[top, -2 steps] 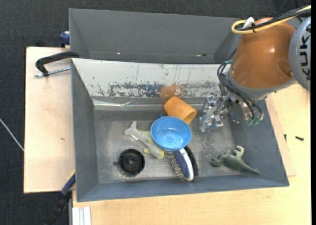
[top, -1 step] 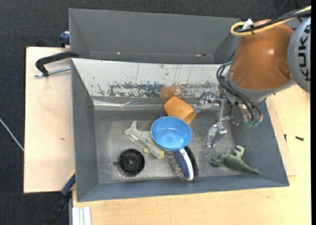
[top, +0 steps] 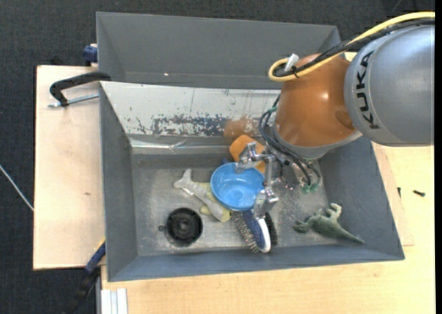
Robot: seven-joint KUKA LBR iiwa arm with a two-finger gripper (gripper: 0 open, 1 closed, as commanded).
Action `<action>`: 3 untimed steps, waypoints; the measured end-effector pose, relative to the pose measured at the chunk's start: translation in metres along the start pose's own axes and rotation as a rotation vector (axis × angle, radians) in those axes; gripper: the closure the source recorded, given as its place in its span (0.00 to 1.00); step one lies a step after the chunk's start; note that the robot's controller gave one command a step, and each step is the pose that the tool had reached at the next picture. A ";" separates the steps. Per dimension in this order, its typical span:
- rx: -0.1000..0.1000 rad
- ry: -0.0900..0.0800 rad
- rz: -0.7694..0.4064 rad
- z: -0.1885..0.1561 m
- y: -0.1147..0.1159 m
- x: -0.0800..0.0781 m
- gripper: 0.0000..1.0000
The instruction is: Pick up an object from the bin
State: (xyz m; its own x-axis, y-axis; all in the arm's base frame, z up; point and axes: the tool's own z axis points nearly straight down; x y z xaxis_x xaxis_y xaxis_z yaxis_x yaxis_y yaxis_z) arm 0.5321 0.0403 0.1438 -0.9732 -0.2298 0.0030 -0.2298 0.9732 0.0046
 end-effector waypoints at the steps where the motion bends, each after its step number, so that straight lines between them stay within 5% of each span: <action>1: 0.008 -0.037 -0.036 0.021 -0.001 -0.004 0.00; 3: 0.009 -0.040 -0.112 0.036 -0.003 0.002 0.00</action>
Offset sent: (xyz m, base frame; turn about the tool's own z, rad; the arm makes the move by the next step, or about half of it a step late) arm -0.0093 -0.0015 -0.0606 -0.0535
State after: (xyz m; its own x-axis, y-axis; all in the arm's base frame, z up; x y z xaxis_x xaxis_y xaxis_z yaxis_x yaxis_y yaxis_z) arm 0.5304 0.0366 0.1082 -0.9408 -0.3368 -0.0369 -0.3368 0.9415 -0.0060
